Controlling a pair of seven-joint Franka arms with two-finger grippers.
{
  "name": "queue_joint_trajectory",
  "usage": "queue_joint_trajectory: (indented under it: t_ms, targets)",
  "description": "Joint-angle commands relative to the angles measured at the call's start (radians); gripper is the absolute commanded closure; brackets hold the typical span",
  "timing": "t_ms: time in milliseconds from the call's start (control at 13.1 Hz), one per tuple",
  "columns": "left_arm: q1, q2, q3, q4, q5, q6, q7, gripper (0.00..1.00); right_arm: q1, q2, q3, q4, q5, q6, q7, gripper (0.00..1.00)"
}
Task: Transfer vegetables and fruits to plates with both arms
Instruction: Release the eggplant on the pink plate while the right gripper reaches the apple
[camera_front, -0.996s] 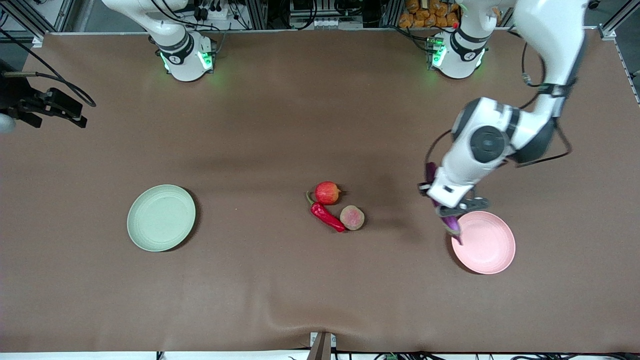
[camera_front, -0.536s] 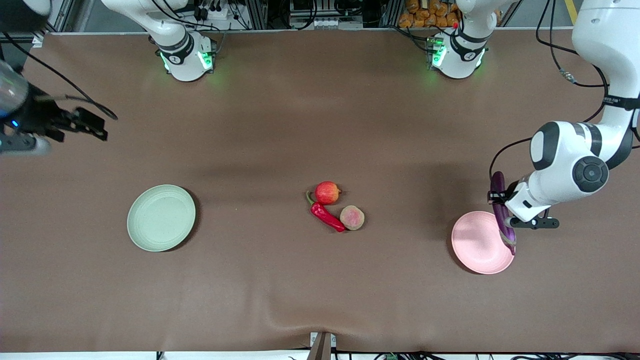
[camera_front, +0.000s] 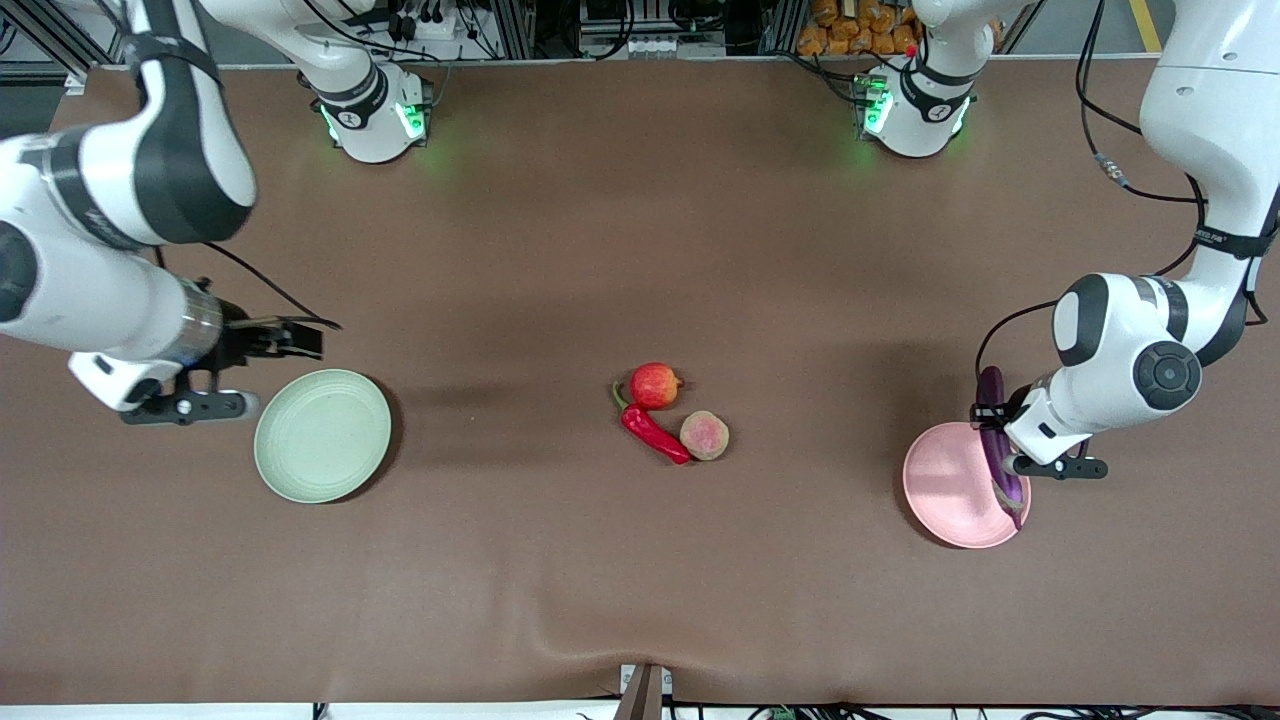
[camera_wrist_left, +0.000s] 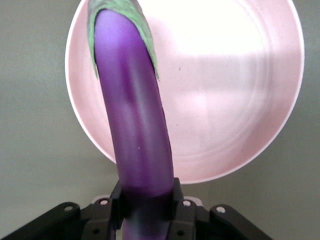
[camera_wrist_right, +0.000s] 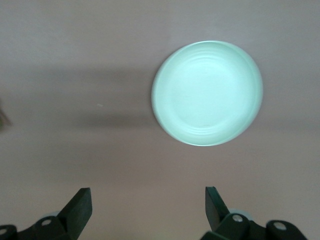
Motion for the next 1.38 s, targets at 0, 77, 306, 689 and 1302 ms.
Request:
queue_joint_trajectory:
  t_ms: [0,77,306,689,1302]
  targets:
    - [0.006,0.03,-0.009,0.034,0.023,-0.004,-0.002,0.51,0.053,0.089,-0.005,0.026,0.121,0.075,0.184,0.0]
    - [0.0,0.032,-0.011,0.034,0.014,-0.004,-0.003,0.23,0.087,0.124,-0.005,0.026,0.179,0.125,0.258,0.0]
    - [0.003,0.023,-0.017,0.031,0.01,-0.004,-0.003,0.0,0.236,0.227,-0.007,0.029,0.193,0.311,0.552,0.0]
    - [0.009,-0.046,-0.068,0.031,0.006,-0.079,-0.017,0.0,0.383,0.358,-0.005,0.037,0.242,0.53,0.901,0.0]
    - [0.002,-0.104,-0.154,0.152,-0.12,-0.291,-0.063,0.0,0.523,0.47,-0.005,0.064,0.301,0.755,1.118,0.0]
